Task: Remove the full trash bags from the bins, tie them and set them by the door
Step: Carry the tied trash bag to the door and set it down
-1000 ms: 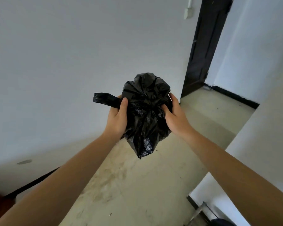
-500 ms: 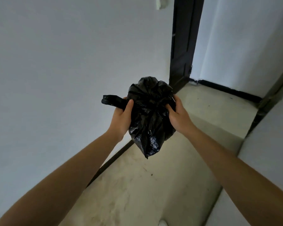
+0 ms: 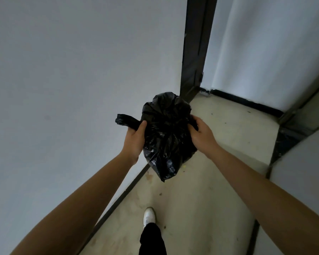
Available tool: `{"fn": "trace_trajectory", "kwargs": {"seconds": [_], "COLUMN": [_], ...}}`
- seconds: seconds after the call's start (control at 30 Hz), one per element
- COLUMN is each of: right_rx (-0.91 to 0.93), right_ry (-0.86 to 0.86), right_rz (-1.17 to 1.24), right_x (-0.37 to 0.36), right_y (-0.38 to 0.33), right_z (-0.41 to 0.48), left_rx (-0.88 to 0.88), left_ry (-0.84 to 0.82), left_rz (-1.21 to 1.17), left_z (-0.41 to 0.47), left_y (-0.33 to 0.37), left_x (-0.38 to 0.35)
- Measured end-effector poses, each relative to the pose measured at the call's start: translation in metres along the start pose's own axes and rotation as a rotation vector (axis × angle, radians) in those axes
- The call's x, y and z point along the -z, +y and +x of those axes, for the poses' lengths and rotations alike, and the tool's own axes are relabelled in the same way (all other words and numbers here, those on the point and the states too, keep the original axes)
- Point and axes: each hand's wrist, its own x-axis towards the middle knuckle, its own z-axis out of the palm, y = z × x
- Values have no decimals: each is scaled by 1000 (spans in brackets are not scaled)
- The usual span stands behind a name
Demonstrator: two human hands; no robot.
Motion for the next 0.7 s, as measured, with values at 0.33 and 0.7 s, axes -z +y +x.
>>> {"fn": "trace_trajectory", "kwargs": {"seconds": [0.33, 0.7], "right_rx": [-331, -701], "right_ry": [39, 15], "right_rz": [-71, -46], "right_x": [-51, -170], "right_y": [79, 375], "right_z": [180, 250], "left_rx": [290, 572], "left_ry": [-163, -84], "left_rz": [74, 413], "left_z": [219, 349], "left_y": [-50, -340], "left_x": [-8, -39]}}
